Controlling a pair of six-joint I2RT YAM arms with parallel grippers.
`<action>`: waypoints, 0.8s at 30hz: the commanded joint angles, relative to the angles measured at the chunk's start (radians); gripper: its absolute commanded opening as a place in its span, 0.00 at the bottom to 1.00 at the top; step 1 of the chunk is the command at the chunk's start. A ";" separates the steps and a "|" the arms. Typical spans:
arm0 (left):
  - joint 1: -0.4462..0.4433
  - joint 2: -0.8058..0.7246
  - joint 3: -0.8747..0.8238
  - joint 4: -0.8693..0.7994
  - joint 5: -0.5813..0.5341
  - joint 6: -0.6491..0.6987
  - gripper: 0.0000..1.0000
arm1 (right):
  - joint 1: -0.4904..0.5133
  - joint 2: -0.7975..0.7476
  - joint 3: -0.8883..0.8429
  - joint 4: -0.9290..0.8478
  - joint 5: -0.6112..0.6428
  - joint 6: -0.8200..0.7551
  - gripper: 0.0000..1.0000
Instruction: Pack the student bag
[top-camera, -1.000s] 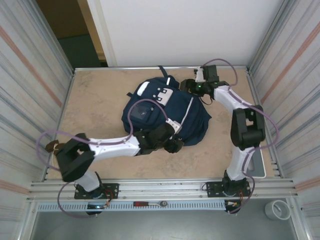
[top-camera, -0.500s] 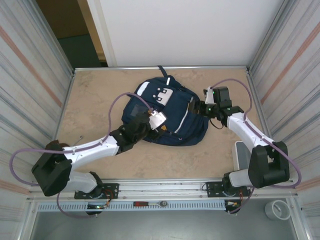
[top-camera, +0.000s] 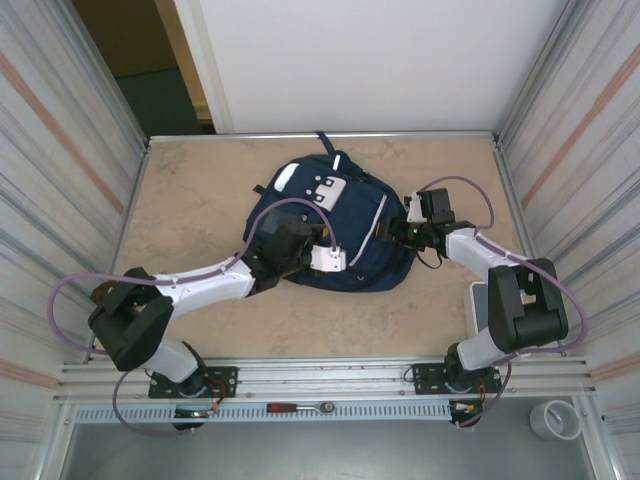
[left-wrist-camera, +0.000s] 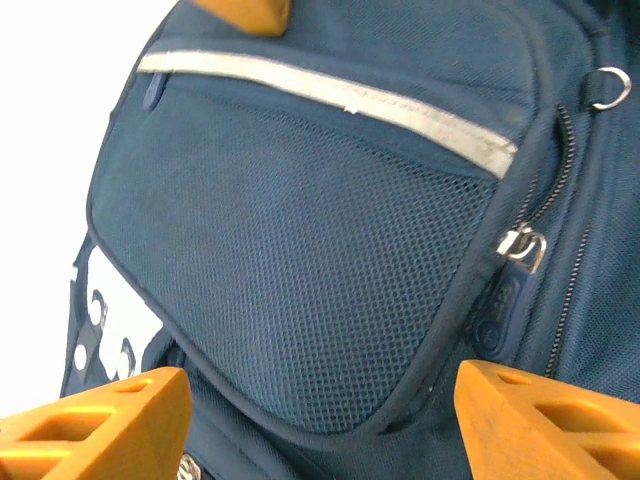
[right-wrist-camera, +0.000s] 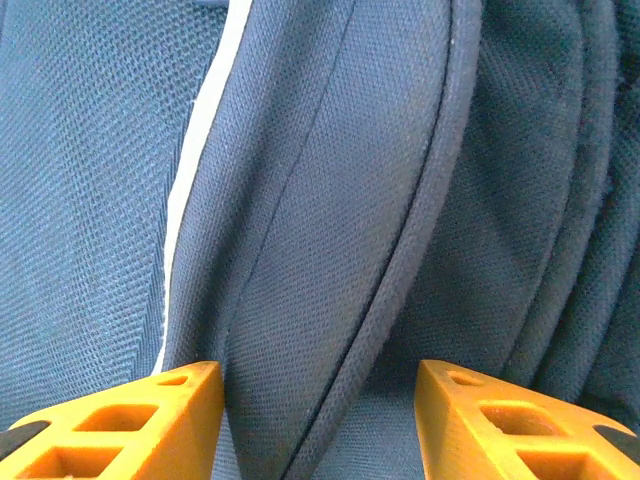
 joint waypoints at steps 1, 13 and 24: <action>0.007 0.037 0.057 -0.093 0.064 0.099 0.67 | -0.012 0.019 -0.015 0.043 -0.007 0.020 0.51; 0.065 0.132 0.129 -0.165 0.091 0.131 0.48 | -0.019 0.088 0.061 0.070 -0.038 0.049 0.42; 0.056 0.209 0.161 -0.152 0.166 0.067 0.28 | -0.017 0.202 0.241 0.035 -0.069 0.051 0.36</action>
